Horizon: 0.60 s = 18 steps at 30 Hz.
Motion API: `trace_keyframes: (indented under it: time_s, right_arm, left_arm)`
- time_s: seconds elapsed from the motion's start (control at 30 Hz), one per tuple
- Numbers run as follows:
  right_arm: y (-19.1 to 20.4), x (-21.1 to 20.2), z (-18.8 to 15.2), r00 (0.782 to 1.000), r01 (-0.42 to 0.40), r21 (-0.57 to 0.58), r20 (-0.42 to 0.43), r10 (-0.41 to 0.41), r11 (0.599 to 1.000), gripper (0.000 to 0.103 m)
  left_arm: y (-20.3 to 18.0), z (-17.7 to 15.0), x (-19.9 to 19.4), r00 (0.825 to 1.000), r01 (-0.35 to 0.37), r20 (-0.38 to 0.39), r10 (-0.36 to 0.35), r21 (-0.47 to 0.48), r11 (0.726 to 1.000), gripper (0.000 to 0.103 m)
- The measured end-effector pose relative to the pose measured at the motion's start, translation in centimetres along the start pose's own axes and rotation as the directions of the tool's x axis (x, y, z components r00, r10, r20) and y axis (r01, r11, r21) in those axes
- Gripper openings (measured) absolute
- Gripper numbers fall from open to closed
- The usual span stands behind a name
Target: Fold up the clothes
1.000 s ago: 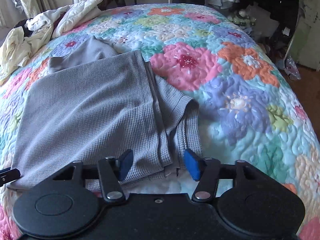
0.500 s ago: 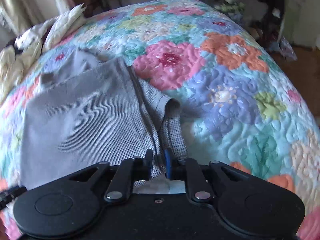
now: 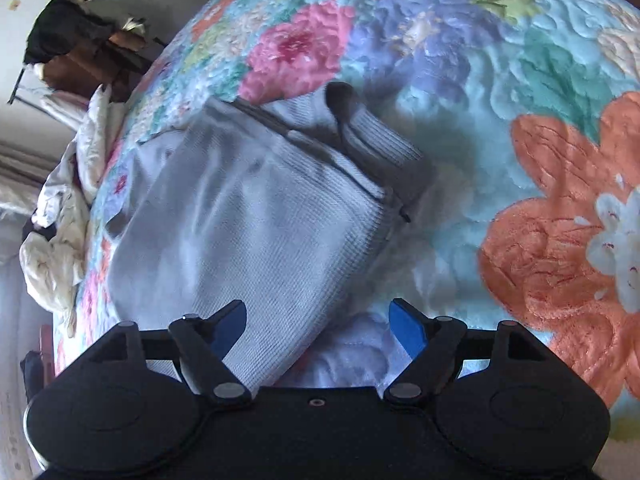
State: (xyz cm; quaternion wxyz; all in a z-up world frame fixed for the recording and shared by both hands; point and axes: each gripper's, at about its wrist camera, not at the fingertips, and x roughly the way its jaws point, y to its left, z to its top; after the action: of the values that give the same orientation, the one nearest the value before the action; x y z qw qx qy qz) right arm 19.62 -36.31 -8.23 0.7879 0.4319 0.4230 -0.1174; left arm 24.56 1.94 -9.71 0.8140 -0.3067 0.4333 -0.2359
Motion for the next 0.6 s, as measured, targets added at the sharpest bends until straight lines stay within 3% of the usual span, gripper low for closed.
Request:
trace_keyframes:
  time_s: [0.1, 0.17, 0.2, 0.23, 0.3, 0.33, 0.4, 0.43, 0.53, 0.6]
  right_arm:
    - [-1.0, 1.6, 0.7, 0.997, -0.047, 0.055, 0.065, 0.043, 0.997, 0.081]
    - [-1.5, 2.3, 1.3, 0.993, -0.08, 0.064, 0.094, 0.074, 0.995, 0.079]
    - [-1.7, 2.6, 1.6, 0.99, -0.099, 0.068, 0.107, 0.091, 0.993, 0.067]
    - [-1.9, 2.6, 1.7, 0.987, -0.128, 0.073, 0.11, 0.12, 0.989, 0.045]
    - [-2.0, 2.7, 1.8, 0.98, -0.171, 0.076, 0.114, 0.161, 0.982, 0.02]
    - [-1.9, 2.8, 1.8, 0.978, -0.186, 0.075, 0.116, 0.176, 0.98, 0.019]
    - [-1.8, 2.9, 1.7, 0.971, -0.216, 0.074, 0.118, 0.207, 0.974, 0.019]
    - [-1.7, 2.9, 1.7, 0.969, -0.227, 0.068, 0.121, 0.217, 0.972, 0.019]
    - [-0.3, 1.9, 1.4, 0.966, -0.206, -0.042, 0.153, 0.21, 0.978, 0.018]
    - [0.7, 0.7, 1.2, 0.953, -0.22, -0.137, 0.184, 0.243, 0.966, 0.018]
  left_arm:
    - [1.4, 0.1, 0.5, 0.999, 0.027, -0.032, -0.031, -0.12, 0.992, 0.024]
    - [2.6, -0.2, 0.9, 0.996, 0.072, -0.039, -0.081, -0.207, 0.976, 0.043]
    - [2.8, -0.3, 1.1, 0.995, 0.091, -0.03, -0.1, -0.23, 0.969, 0.045]
    - [3.1, -0.4, 1.3, 0.993, 0.109, -0.021, -0.118, -0.249, 0.962, 0.05]
    - [2.9, -0.3, 2.1, 0.991, 0.117, -0.029, -0.127, -0.231, 0.966, 0.053]
    - [2.5, -0.3, 2.3, 0.993, 0.108, -0.029, -0.116, -0.208, 0.972, 0.049]
    - [1.7, -0.4, 2.6, 0.997, 0.066, -0.022, -0.071, -0.163, 0.984, 0.023]
    - [1.3, -0.6, 2.6, 0.999, 0.036, -0.019, -0.039, -0.133, 0.99, 0.017]
    - [-0.2, -0.8, 2.2, 0.999, -0.035, 0.009, 0.036, -0.059, 0.998, 0.014]
    - [-1.3, -0.8, 1.5, 0.996, -0.074, 0.039, 0.074, -0.01, 0.997, 0.013]
